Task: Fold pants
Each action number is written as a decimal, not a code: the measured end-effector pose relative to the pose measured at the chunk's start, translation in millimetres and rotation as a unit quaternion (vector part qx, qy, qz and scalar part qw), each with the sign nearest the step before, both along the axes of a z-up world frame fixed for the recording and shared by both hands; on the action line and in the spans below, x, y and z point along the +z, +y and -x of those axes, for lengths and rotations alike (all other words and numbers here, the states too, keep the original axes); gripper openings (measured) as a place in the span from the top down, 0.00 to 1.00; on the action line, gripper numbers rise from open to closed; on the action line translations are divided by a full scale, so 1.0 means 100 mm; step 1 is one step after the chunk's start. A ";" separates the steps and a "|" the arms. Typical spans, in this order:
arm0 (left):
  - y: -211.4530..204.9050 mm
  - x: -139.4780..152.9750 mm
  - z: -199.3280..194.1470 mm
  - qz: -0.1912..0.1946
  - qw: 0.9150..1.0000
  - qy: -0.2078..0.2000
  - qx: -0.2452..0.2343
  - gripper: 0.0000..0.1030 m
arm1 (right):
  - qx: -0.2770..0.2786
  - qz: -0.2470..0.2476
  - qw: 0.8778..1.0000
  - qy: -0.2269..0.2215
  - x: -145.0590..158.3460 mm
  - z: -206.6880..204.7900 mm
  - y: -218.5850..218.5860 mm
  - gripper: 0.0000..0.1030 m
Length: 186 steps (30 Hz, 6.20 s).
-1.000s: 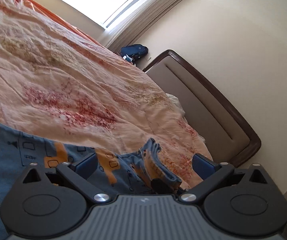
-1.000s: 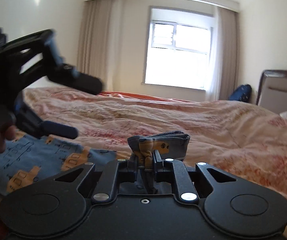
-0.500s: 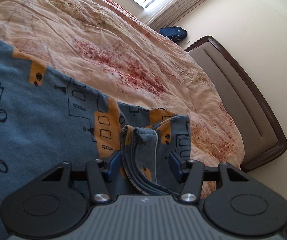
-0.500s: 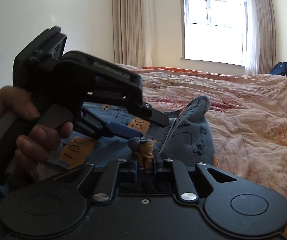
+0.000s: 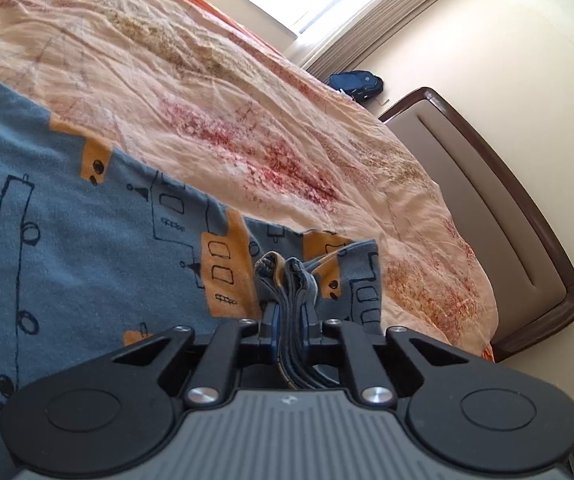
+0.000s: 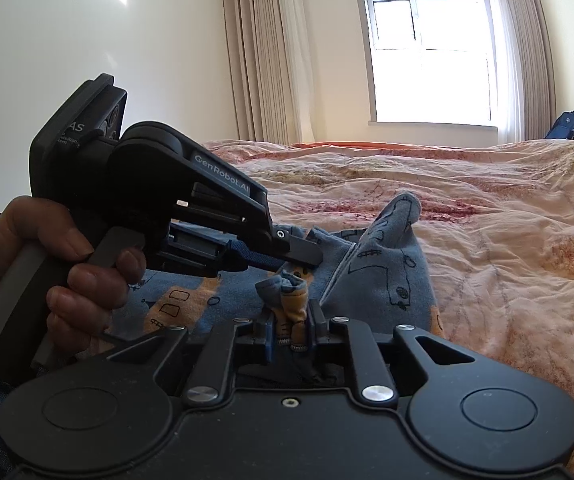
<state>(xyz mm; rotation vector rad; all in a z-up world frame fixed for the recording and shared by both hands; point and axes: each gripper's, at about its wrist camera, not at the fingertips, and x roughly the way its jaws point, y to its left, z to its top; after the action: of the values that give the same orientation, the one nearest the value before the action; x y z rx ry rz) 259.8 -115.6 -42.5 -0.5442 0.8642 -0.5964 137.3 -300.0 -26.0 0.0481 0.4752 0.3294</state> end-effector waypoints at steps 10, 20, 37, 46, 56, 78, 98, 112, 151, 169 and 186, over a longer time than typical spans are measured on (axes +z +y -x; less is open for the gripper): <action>0.14 0.37 0.33 -0.060 0.995 -0.083 0.022 0.91 | 0.018 0.003 1.000 -0.015 0.11 0.03 0.16 0.81; 0.67 0.57 0.53 -0.065 0.990 -0.102 0.067 0.91 | 0.063 -0.004 0.998 -0.022 0.25 0.05 0.60 0.81; 1.61 0.41 0.63 -0.099 0.983 -0.078 0.133 0.91 | 0.163 0.009 0.986 0.015 0.17 -0.10 1.49 0.81; 1.64 0.23 0.58 -0.114 0.981 -0.054 0.145 0.85 | 0.160 -0.001 0.986 0.038 0.06 -0.19 1.51 0.66; 1.55 0.31 0.62 -0.206 0.951 -0.087 0.214 0.05 | 0.105 -0.003 0.994 -0.009 0.13 -0.12 1.06 0.01; 1.29 0.03 0.39 -0.286 0.926 -0.079 0.232 0.00 | -0.109 0.104 0.989 -0.005 -0.26 -1.38 0.26 0.01; 1.19 0.05 1.03 -0.341 0.916 -0.100 0.185 0.01 | -0.134 0.185 0.974 -0.011 -0.27 0.01 0.39 0.00; 1.93 0.27 1.31 -0.308 0.902 -0.101 0.284 0.00 | 0.033 0.135 0.989 -0.045 -0.05 -0.11 1.27 0.00; 2.87 -0.04 1.14 -0.231 0.900 -0.103 0.354 0.00 | 0.040 0.194 0.980 -0.019 -0.13 -0.40 1.90 0.00; 3.54 -0.26 1.36 0.044 0.885 -0.054 0.461 0.41 | 0.041 0.180 0.983 -0.016 -0.09 -0.38 1.80 0.00; 3.27 0.16 1.29 -0.030 0.891 -0.099 0.442 0.80 | 0.033 0.145 0.989 -0.019 -0.08 -0.35 1.58 0.00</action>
<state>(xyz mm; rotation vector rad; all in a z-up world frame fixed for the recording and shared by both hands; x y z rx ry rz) 130.8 211.9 -26.7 -0.7336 0.3634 0.2123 172.4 -142.2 -34.2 -0.2576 0.4836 0.3236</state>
